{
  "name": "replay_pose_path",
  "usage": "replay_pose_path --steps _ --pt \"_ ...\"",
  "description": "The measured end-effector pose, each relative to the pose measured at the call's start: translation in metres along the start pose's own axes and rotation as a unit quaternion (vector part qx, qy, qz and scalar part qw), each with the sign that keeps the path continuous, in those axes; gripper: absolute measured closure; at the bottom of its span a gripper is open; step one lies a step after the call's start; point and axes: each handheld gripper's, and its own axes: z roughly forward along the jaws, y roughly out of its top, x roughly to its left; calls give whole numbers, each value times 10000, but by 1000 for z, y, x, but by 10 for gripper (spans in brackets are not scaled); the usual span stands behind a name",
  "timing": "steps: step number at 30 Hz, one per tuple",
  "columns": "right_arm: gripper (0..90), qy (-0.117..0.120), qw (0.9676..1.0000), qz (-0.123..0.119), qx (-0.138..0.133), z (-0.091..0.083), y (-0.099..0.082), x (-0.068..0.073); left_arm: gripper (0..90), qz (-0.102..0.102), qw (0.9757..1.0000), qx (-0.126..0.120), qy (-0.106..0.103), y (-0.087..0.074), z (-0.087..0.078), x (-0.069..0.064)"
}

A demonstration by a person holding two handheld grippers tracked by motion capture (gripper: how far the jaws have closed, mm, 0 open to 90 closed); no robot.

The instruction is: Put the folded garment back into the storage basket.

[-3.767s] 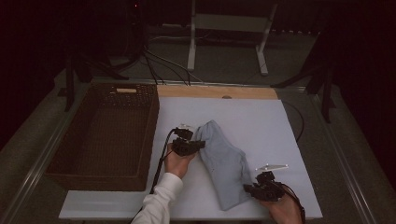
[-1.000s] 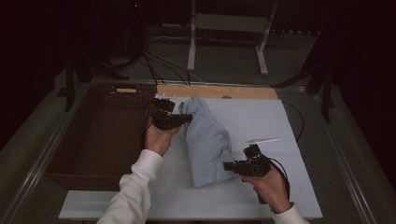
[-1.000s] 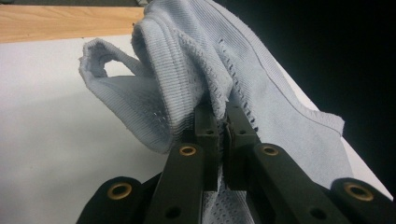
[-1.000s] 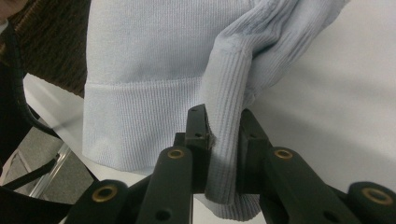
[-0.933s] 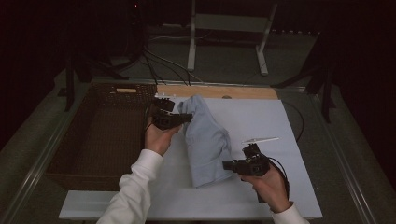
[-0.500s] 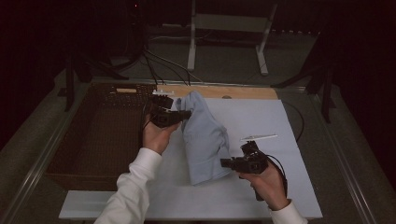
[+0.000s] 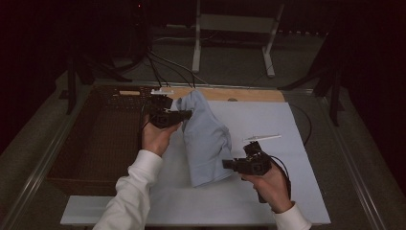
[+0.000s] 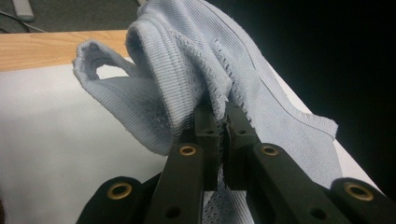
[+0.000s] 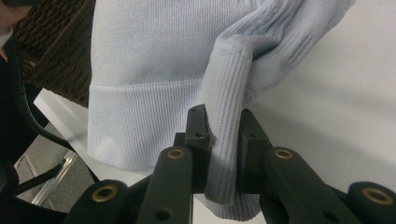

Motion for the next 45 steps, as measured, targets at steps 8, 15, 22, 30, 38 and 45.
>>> replay_pose_path --steps 8,15,22,30,38,45 --pt "791 92 10000 2 -9 4 5 4 872 -53 10000 -46 2 3 -4 5" --pt "791 148 9999 -17 -38 6 10 8 872 -77 9999 -59 58 5 -7 10" --pt "791 184 9998 -38 -66 8 16 13 872 -97 9999 -110 89 7 -13 15" --pt "791 225 9997 -55 -94 11 23 18 872 -72 9998 -163 122 11 -20 20" --pt "791 260 9996 -36 -140 17 27 22 872 35 9996 -239 111 14 -25 24" --pt "791 242 9995 -119 -160 18 32 27 873 51 9994 -298 152 16 -28 27"
